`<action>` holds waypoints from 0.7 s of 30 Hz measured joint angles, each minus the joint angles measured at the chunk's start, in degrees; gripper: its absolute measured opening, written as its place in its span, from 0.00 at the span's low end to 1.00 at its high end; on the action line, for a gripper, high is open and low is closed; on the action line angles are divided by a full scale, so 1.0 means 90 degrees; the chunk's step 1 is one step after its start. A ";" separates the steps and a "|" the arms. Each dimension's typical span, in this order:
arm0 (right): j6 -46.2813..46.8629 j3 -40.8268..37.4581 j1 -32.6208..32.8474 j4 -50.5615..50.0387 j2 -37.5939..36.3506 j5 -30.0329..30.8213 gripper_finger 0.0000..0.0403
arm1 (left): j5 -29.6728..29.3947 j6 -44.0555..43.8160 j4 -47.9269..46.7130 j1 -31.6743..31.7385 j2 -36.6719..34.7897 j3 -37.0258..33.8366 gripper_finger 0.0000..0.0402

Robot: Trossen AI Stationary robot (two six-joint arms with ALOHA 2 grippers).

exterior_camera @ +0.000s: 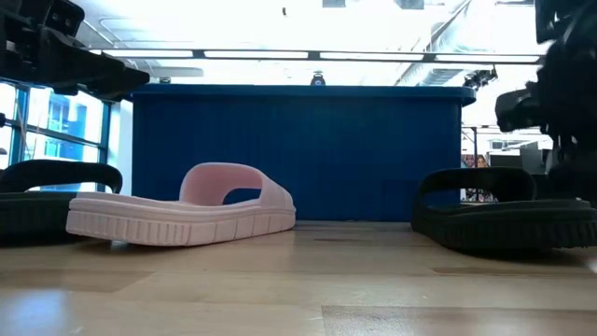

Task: Pick and place slides into bin
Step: Put the black slide into the blue container

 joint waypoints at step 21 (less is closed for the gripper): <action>0.0719 0.0401 0.0034 -0.0281 0.0885 -0.0481 0.03 | 0.0000 -0.0022 0.0010 0.0000 0.0001 0.0000 0.61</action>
